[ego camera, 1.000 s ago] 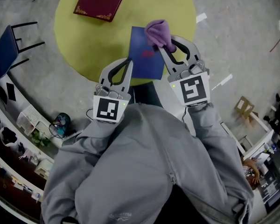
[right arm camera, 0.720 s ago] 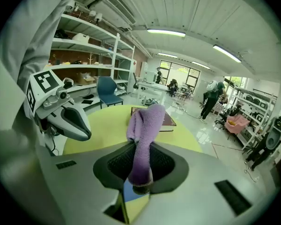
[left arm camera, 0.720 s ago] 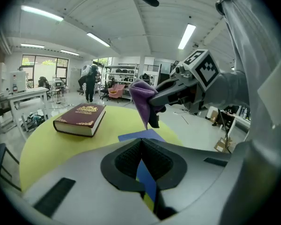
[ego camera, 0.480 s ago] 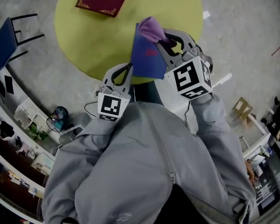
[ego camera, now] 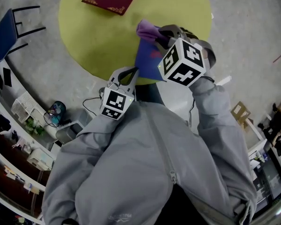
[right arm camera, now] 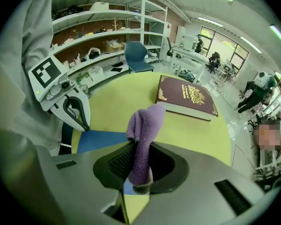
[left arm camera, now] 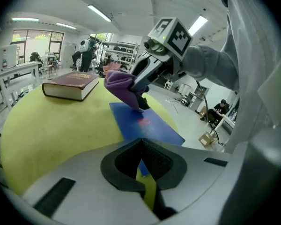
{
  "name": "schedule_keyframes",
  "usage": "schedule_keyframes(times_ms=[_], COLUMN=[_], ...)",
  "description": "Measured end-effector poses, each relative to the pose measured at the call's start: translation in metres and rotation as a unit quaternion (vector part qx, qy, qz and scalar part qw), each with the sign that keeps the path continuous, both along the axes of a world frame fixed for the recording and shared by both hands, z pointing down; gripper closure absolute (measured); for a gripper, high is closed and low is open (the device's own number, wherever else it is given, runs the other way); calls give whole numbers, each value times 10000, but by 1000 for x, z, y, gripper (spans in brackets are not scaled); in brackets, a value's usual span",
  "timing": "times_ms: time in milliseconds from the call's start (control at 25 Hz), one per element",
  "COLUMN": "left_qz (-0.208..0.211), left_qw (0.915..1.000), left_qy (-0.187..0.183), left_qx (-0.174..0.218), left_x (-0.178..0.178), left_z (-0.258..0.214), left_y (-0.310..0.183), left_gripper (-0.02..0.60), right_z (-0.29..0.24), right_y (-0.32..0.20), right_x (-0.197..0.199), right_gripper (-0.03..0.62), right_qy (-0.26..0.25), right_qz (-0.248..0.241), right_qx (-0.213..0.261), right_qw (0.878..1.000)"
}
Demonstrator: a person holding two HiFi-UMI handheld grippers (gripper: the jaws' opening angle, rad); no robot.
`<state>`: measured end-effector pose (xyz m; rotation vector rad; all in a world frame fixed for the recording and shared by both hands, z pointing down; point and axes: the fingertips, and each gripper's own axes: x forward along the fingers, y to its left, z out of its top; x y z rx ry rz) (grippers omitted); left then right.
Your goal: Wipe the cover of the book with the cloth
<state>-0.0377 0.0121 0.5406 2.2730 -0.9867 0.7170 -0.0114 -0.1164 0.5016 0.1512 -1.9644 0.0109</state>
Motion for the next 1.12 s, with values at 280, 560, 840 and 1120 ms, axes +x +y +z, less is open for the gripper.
schedule_keyframes(times_ms=[280,560,840,1120], left_qz=[128,281,148,14], left_qw=[9992,9982,9962,9962], left_qy=[-75,-261,-409,-440], left_qx=[-380,-466,-752,-756], left_x=[1,3,4,5], left_z=[14,20,27,27], left_y=[7,9,10,10], left_gripper=[563,564,565,565], right_z=[27,44,48,49], right_y=[-3,-9,-12,-12], right_x=[-13,-17,-17,-8], right_gripper=[508,509,508,510], right_qy=[706,931,1044,1042], right_qz=[-473,-482,-495,-380], right_qx=[-263,-414,-491,-522], right_qw=[9960,9936,9921,9925])
